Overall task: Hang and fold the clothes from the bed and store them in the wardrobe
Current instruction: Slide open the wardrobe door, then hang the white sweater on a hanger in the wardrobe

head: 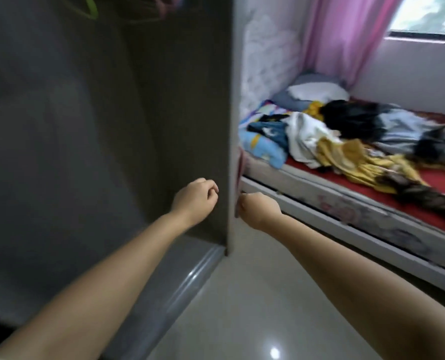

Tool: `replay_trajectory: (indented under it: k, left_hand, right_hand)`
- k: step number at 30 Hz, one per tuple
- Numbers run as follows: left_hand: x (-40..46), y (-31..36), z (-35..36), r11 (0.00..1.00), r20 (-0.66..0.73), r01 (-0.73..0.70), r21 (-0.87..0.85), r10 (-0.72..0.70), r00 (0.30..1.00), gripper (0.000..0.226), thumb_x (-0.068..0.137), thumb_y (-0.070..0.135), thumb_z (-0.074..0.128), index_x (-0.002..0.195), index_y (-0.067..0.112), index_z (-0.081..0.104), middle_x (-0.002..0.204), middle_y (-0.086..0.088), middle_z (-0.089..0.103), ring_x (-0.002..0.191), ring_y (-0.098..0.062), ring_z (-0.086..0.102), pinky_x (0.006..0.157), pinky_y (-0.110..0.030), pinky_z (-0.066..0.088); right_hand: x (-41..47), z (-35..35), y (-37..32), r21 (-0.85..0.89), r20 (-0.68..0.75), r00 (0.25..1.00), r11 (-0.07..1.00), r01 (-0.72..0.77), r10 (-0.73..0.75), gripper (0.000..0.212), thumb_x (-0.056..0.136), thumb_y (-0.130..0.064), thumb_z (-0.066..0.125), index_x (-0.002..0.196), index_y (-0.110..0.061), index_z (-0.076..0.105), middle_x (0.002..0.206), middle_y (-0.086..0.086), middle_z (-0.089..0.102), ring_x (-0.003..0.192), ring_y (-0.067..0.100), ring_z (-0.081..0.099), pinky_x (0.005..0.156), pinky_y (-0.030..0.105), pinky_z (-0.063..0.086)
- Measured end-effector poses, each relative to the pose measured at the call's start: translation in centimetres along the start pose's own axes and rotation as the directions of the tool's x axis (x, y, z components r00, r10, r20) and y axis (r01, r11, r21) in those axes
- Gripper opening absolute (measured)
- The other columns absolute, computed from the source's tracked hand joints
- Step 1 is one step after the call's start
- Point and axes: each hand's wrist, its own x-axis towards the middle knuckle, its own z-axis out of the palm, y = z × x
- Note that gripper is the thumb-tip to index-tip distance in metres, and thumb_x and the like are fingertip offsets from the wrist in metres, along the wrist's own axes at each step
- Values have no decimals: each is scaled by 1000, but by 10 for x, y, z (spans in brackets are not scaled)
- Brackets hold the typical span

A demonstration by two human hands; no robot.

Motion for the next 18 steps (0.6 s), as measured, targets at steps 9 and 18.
replay_trajectory:
  k: [9, 18]
  left_hand:
    - [49, 194, 137, 936, 283, -319, -150, 349, 893, 21, 94, 23, 46, 99, 18, 66, 102, -2, 64, 90, -20, 60, 75, -34, 49]
    - [33, 377, 231, 747, 443, -593, -300, 660, 607, 21, 95, 26, 46, 99, 23, 66, 98, 6, 64, 84, -11, 60, 71, -32, 53]
  right_hand:
    - [-128, -29, 215, 134, -106, 878, 881, -453, 467, 29, 100, -31, 37, 91, -11, 57, 83, 8, 64, 74, 26, 60, 57, 31, 41]
    - [-260, -42, 324, 274, -219, 573, 613, -740, 790, 27, 98, -33, 40, 90, -14, 58, 86, 4, 61, 82, 27, 59, 57, 31, 33]
